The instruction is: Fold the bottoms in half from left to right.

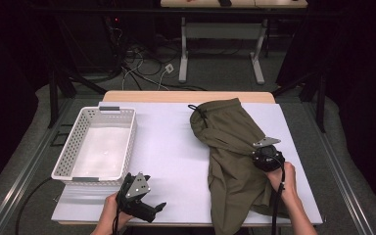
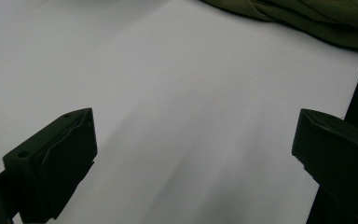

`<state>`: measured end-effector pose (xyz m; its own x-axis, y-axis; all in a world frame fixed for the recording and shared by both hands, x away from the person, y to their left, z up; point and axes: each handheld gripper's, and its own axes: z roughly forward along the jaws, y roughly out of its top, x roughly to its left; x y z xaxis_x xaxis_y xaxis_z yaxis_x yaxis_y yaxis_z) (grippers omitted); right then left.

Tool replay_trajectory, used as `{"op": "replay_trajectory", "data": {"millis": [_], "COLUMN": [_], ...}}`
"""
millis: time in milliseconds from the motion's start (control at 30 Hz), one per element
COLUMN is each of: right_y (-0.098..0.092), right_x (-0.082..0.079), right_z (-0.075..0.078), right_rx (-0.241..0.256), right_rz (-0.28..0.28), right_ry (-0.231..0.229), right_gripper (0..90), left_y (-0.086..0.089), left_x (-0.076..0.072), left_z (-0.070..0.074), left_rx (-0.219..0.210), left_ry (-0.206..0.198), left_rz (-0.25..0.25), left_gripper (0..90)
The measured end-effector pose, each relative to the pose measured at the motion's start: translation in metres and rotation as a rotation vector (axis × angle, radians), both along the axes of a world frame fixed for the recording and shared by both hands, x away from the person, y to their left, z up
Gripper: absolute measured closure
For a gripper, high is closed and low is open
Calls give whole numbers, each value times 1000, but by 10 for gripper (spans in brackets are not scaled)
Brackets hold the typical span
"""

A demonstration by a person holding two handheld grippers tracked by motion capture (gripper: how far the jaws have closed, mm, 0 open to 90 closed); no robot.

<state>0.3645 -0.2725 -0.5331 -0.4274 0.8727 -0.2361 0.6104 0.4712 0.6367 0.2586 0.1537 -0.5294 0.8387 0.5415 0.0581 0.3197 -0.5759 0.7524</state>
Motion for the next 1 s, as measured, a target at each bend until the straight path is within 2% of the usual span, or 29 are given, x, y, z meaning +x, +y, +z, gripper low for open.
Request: {"op": "replay_trajectory", "data": {"millis": [100,200,333,367,467,533,600,667,733,867,1000], "right_y": [5,12,26,26,41,48,51,52,53,48,38], "right_x": [-1,-2,2,2,8,11,14,17,17,13,8], "right_z": [6,13,15,15,11,7,3,-2,-3,3,20], "right_rx": [21,41,12,12,-8,-48,-62,-70,-78,-81,-35], "right_rz": [17,58,119,119,172,188,198,182,172,147,109], "right_ry": [-13,-23,-8,-8,9,24,39,25,25,-26,-104], "right_gripper": [418,333,280,280,280,352,555,761,881,899,900], "left_y": [0,-2,-2,-2,-1,-2,-2,-2,-2,-2,-1], "left_x": [-1,-1,-1,-1,1,1,1,0,0,0,0], "left_z": [0,0,0,0,0,-1,-1,-1,-1,-1,-1], "left_rx": [0,3,5,4,3,2,2,4,3,7,6], "left_ry": [-7,-7,-10,-8,-2,0,3,0,0,-3,-6], "left_rz": [2,3,-3,-3,-4,-6,-7,-8,-7,-6,-4], "left_gripper": [0,0,0,0,0,0,0,0,0,0,0]}}
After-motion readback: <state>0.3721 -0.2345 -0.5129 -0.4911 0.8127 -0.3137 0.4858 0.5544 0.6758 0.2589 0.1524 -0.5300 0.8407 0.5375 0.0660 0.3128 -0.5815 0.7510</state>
